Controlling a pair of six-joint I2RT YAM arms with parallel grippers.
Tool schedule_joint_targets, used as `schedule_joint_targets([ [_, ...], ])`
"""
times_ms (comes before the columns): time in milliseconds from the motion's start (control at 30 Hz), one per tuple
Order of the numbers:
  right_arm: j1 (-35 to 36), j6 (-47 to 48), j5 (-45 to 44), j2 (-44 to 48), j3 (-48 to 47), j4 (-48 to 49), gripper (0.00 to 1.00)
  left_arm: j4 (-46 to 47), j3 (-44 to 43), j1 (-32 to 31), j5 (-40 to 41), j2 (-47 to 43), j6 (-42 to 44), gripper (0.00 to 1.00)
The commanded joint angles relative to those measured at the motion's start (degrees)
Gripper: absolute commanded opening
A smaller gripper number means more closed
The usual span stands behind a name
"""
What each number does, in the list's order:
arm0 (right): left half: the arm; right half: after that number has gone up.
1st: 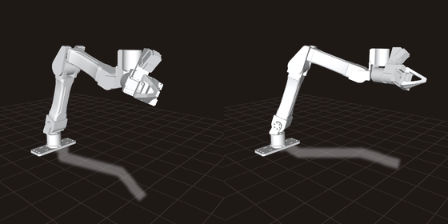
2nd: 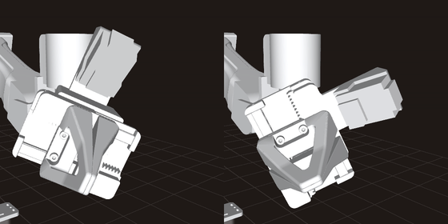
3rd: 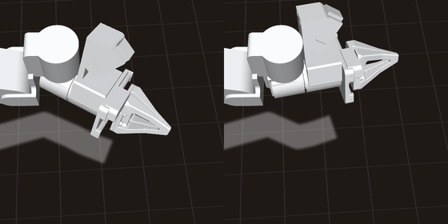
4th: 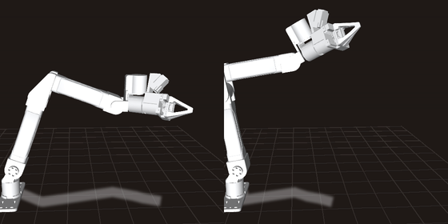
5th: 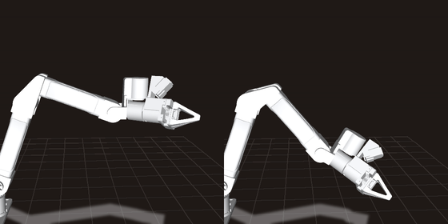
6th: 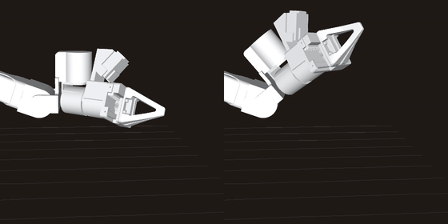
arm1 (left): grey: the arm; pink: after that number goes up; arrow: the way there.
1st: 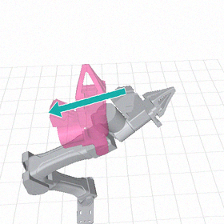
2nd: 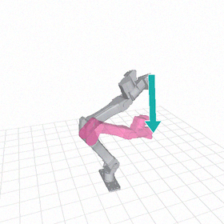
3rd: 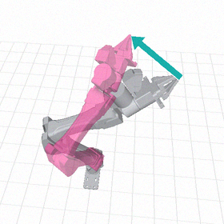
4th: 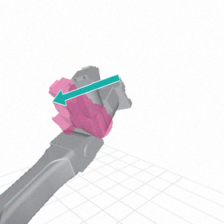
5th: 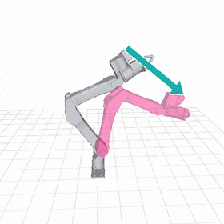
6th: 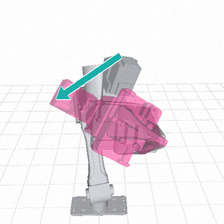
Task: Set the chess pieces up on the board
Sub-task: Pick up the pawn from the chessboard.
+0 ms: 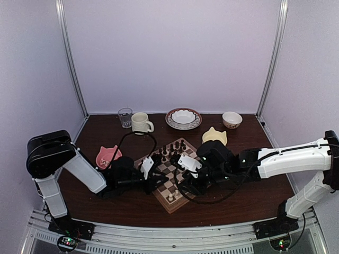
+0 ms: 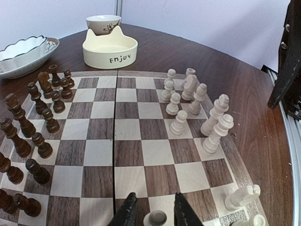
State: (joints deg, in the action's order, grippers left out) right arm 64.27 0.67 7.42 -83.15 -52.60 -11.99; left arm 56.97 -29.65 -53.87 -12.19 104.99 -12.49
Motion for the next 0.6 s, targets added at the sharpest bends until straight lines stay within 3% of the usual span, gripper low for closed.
schedule_joint_targets([
  [0,0.3,-0.7,-0.9,-0.3,-0.7,0.4,0.5,2.7,1.2,-0.4,-0.1,-3.4,-0.5,0.3],
  [233,0.1,-3.1,-2.0,-0.6,-1.6,0.9,0.48,-12.6,2.0,-0.4,6.0,-18.6,-3.3,0.3],
  [400,0.0,-5.0,-4.8,-2.8,-5.5,-1.6,0.48,-31.0,-1.1,-0.2,18.5,-28.9,-7.2,0.32],
  [567,0.0,-7.1,-7.1,-9.8,-16.5,-9.6,0.47,-45.8,-2.8,0.6,33.0,-38.2,-13.1,0.38],
])
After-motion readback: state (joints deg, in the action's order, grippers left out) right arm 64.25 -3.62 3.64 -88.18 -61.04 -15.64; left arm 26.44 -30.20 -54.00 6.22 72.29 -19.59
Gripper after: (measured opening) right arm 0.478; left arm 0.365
